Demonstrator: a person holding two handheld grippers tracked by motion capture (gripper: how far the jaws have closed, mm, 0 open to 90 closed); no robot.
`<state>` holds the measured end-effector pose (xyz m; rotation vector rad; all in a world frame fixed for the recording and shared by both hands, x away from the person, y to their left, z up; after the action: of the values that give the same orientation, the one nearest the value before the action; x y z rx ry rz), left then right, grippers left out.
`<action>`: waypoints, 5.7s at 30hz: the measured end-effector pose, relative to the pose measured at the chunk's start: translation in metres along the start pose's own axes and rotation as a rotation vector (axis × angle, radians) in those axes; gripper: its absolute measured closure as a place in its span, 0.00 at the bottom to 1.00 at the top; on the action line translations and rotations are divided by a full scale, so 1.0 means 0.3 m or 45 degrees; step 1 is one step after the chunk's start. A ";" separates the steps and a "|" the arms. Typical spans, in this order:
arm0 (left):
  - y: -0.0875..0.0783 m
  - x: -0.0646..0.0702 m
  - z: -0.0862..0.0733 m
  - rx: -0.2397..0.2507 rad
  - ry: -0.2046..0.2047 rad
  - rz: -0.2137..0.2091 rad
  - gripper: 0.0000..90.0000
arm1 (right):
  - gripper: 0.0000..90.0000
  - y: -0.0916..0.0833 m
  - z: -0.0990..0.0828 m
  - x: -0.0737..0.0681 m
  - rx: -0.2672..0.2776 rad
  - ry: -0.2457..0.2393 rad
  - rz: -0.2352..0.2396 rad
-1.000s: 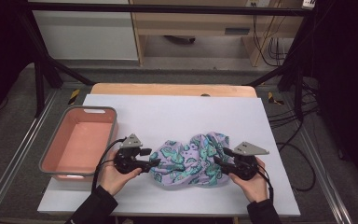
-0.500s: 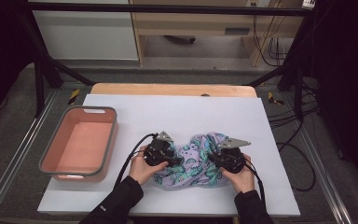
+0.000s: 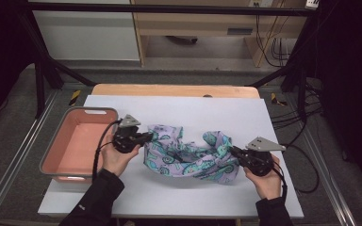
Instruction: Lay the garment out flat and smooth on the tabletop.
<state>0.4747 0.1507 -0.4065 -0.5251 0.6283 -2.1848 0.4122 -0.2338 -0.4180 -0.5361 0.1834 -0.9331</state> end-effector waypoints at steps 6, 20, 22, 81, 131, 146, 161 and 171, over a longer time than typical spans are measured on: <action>-0.026 -0.019 -0.109 -0.054 -0.019 0.000 0.96 | 0.98 -0.009 -0.132 0.007 -0.135 0.032 0.009; -0.014 0.005 -0.212 -0.096 -0.019 -0.049 0.92 | 0.50 0.032 -0.034 -0.053 0.036 0.033 0.072; -0.009 -0.001 -0.223 -0.106 -0.026 -0.055 0.92 | 0.46 0.078 -0.005 -0.087 0.037 0.015 0.103; 0.208 -0.047 -0.186 -0.255 -0.087 -0.022 0.80 | 0.89 0.340 -0.036 0.003 -0.246 0.013 -0.009; 0.213 0.121 -0.204 -0.203 -0.052 -0.151 0.28 | 0.37 0.118 -0.057 -0.105 -0.054 -0.008 0.201; 0.245 0.184 -0.234 -0.223 0.048 -0.140 0.74 | 0.98 0.176 -0.106 -0.183 -0.200 -0.121 0.337; 0.197 0.143 -0.213 -0.163 0.013 -0.179 1.00 | 1.00 0.146 -0.010 -0.254 -0.073 -0.116 0.442; 0.133 0.062 -0.182 -0.062 -0.052 -0.119 0.96 | 1.00 0.241 0.150 -0.425 0.009 -0.160 0.604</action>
<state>0.4562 0.1280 -0.4703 -0.6348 0.6484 -2.2450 0.4054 -0.0811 -0.4266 -0.5130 0.1835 -0.4373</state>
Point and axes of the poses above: each handheld gripper's, and its own axes: y roughly forward along the jaws, z roughly out of its top, x roughly to its right, the point moved 3 cm from there along y, roughly forward along the jaws, and after that the axes turned 4 degrees about -y, right-handed, at the moved point
